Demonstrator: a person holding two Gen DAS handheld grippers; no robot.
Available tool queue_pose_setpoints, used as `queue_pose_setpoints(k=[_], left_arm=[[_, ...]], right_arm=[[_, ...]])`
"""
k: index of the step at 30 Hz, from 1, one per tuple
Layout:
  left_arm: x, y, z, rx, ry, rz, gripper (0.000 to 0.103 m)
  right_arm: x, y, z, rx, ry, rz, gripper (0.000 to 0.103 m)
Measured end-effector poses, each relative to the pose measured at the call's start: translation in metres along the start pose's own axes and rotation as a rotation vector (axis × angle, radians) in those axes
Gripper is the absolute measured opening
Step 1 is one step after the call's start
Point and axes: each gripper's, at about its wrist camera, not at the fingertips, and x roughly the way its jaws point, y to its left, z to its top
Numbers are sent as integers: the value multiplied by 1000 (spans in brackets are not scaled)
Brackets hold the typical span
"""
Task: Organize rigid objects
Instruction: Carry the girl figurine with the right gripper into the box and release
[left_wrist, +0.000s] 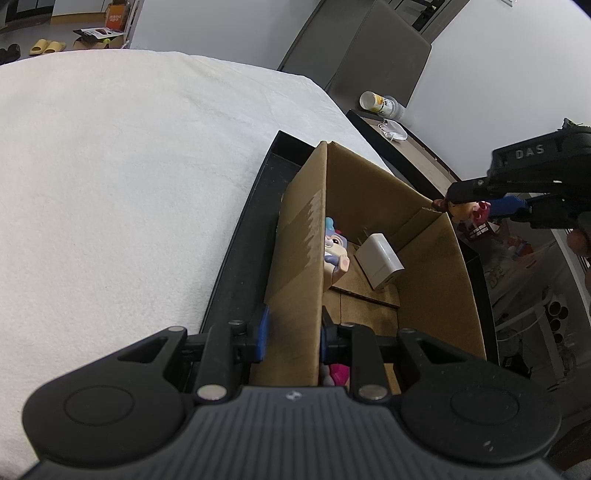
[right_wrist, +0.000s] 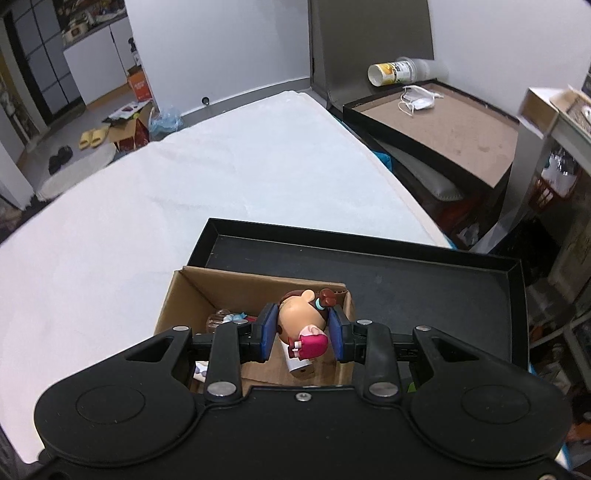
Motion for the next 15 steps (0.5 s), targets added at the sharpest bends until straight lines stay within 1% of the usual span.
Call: queue_pose_setpoints(k=[2, 5, 8, 15], left_arm=[[0, 0, 0, 0, 0, 0, 24], [0, 1, 0, 0, 0, -1, 24], [0, 1, 0, 0, 0, -2, 25], [0, 1, 0, -1, -1, -6, 25]], right_arm=[[1, 7, 0, -39, -12, -29, 30], [6, 12, 1, -51, 0, -33, 30], [8, 14, 0, -71, -8, -73, 32], [-6, 9, -9, -79, -14, -48, 32]])
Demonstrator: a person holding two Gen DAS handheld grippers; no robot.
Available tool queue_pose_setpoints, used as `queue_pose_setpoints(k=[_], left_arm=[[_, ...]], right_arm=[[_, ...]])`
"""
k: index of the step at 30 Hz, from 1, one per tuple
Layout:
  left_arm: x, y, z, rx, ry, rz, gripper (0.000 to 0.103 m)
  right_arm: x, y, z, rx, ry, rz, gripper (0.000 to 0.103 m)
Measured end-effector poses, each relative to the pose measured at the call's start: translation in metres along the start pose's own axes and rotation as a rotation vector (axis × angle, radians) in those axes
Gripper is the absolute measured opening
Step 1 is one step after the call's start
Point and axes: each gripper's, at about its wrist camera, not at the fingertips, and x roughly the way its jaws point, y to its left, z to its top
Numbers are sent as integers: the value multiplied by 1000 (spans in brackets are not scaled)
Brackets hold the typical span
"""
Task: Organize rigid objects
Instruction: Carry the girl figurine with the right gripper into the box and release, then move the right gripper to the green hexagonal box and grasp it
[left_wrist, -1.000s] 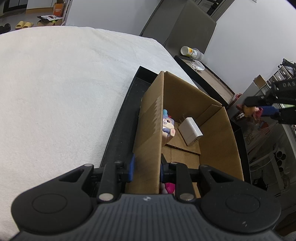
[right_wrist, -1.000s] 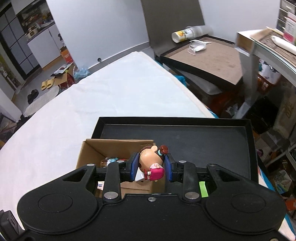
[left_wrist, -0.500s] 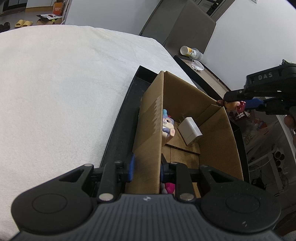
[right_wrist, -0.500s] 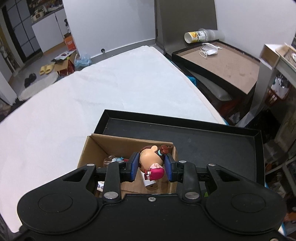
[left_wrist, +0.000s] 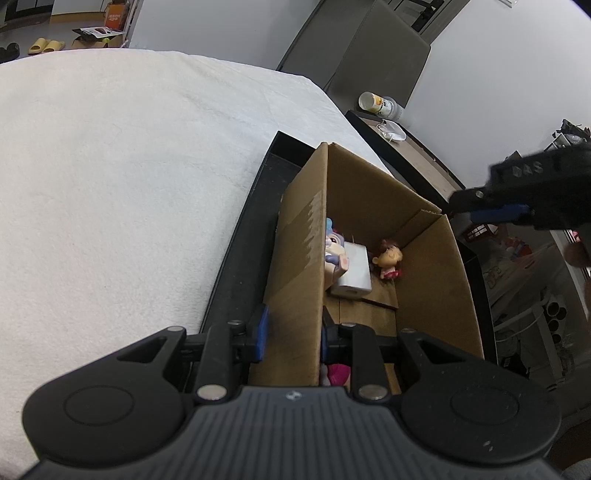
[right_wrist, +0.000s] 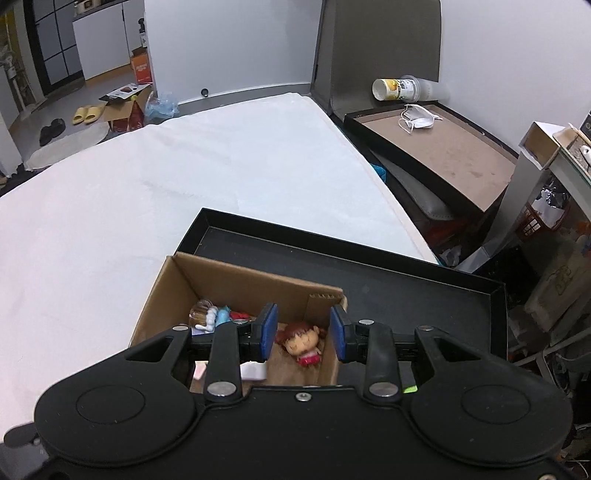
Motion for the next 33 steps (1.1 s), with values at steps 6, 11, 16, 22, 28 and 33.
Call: queue_pose_setpoints(k=[6, 11, 16, 22, 28, 33], left_arm=[[0, -1, 1, 8, 5, 6, 25], [0, -3, 1, 11, 11, 14, 25], [0, -4, 0, 19, 9, 22, 25], [0, -9, -1, 41, 2, 38, 24], [1, -9, -1, 43, 0, 45, 24], [0, -9, -2, 47, -1, 47, 24]], right_arm=[[-15, -19, -12, 55, 1, 33, 34], [-23, -35, -24, 102, 11, 51, 36], [-29, -52, -33, 127, 11, 57, 36], [-31, -76, -42, 158, 14, 55, 41], [-24, -95, -51, 195, 30, 61, 42], [-12, -108, -59, 236, 55, 57, 50]])
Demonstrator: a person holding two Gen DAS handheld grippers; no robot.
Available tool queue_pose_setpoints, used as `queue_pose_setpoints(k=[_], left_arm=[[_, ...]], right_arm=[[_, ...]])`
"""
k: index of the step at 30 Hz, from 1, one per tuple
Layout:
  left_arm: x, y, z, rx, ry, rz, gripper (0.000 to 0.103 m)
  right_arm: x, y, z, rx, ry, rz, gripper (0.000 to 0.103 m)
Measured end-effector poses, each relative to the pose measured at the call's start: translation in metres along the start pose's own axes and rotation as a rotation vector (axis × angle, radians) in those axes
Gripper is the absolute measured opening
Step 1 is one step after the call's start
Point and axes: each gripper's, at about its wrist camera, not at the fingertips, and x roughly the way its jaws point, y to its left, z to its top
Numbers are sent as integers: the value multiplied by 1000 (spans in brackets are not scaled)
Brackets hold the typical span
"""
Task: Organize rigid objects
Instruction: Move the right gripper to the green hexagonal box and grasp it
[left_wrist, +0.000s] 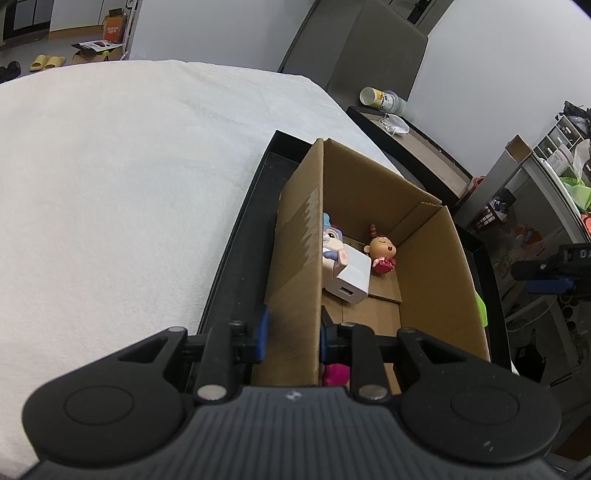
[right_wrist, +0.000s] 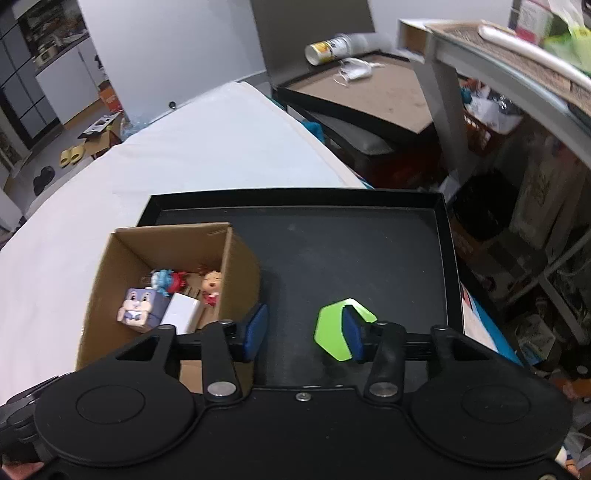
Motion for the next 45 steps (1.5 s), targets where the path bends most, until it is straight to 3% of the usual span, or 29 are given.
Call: queue_pose_setpoints(k=[3, 18, 21, 22, 23, 45], left_arm=[[0, 0, 0, 0, 0, 0, 24], [3, 2, 1, -3, 2, -7, 24], [3, 3, 1, -3, 3, -12, 24], [4, 4, 1, -3, 3, -13, 24], [4, 4, 1, -2, 3, -14, 24], [1, 7, 0, -22, 2, -26, 25]], right_arm=[[11, -6, -3, 22, 21, -1, 55], [68, -21, -14, 73, 103, -53, 62], [76, -21, -15, 61, 118, -67, 61], [78, -21, -16, 52, 126, -77, 53], [78, -21, -16, 48, 129, -81, 53], [7, 16, 16, -36, 2, -88, 52]])
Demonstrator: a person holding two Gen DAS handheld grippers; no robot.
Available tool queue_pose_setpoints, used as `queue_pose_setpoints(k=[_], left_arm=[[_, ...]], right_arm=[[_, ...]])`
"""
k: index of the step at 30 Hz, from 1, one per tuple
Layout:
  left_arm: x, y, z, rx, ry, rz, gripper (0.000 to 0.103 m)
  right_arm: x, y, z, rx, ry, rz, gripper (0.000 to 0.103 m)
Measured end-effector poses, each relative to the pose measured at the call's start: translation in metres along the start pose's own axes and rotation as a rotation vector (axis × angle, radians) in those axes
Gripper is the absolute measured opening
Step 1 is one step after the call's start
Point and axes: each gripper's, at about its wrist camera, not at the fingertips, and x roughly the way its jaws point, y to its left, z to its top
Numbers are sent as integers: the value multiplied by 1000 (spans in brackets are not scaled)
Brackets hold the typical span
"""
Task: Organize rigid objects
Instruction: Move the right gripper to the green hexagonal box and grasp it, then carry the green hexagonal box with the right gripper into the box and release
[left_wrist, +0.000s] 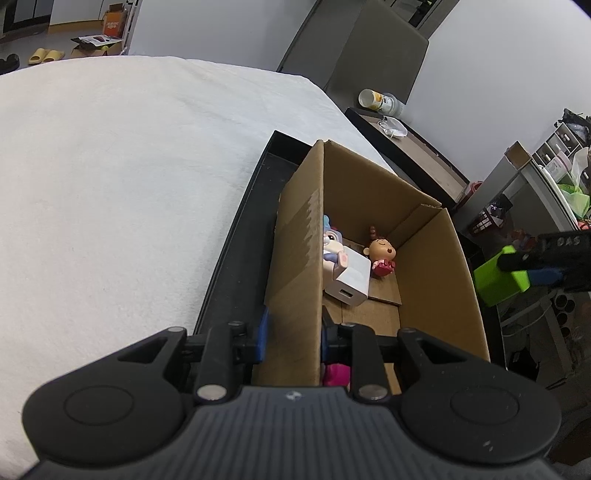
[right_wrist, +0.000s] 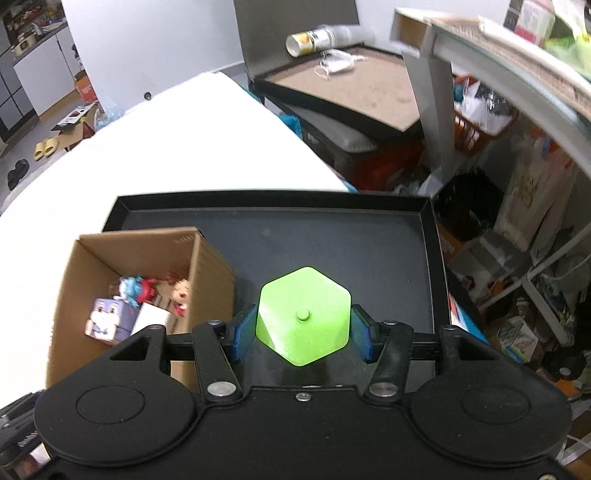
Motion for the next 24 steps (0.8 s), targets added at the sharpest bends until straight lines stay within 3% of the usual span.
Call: queue_pose_setpoints(k=[13, 24], left_arm=[[0, 2, 1, -9, 5, -14, 25], [1, 5, 2, -22, 10, -29, 25]], right_arm=[[-35, 36, 16, -61, -79, 18, 52], [-34, 75, 19, -114, -73, 55, 52]])
